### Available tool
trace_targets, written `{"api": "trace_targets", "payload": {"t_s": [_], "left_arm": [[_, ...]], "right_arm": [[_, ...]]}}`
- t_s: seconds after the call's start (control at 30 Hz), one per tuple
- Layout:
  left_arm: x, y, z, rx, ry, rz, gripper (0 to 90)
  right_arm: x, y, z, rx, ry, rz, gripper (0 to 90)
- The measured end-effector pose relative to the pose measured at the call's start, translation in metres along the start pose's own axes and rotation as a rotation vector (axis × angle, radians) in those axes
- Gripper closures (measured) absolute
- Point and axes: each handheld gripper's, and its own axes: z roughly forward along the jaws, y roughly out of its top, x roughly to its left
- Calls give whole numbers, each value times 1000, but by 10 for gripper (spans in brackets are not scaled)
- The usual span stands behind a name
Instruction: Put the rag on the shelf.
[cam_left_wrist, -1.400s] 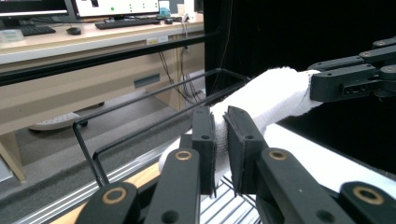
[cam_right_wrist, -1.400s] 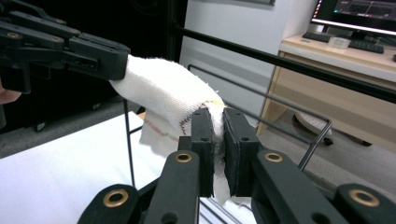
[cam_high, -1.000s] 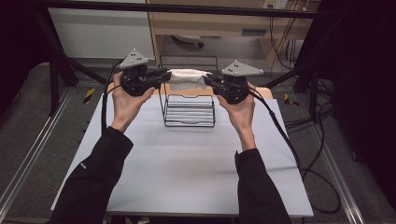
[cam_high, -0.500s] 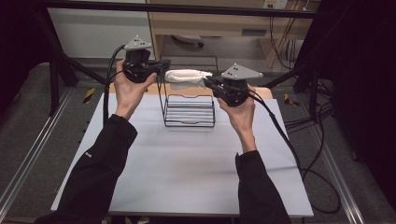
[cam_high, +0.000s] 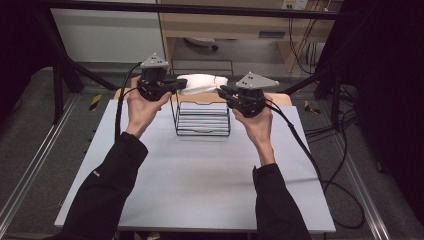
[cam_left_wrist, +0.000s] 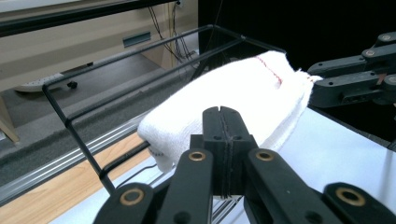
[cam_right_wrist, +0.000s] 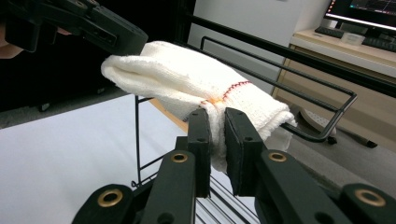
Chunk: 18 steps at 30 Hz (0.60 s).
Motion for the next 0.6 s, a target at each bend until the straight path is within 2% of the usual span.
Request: {"api": "trace_targets", "payload": {"t_s": [0.2, 0.27, 0.37, 0.43, 0.5, 0.57, 0.6], "left_arm": [[-1, -3, 4, 10, 4, 4, 897], [-2, -4, 5, 22, 12, 19, 898], [-2, -7, 6, 27, 13, 22, 898], [-3, -9, 8, 28, 14, 19, 898], [-3, -11, 9, 30, 13, 25, 898], [-4, -14, 10, 29, 17, 31, 897], [-4, -16, 10, 30, 18, 32, 897]], "right_arm": [[1, 0, -5, 10, 16, -7, 734], [1, 1, -9, 1, 31, 11, 705], [0, 2, -15, -16, 31, 24, 681], [-1, 3, -15, -26, 41, 49, 716], [-1, 3, -13, -23, 53, 70, 803], [1, 1, -7, 6, 67, 85, 867], [2, -1, -3, 26, 59, 88, 892]]}}
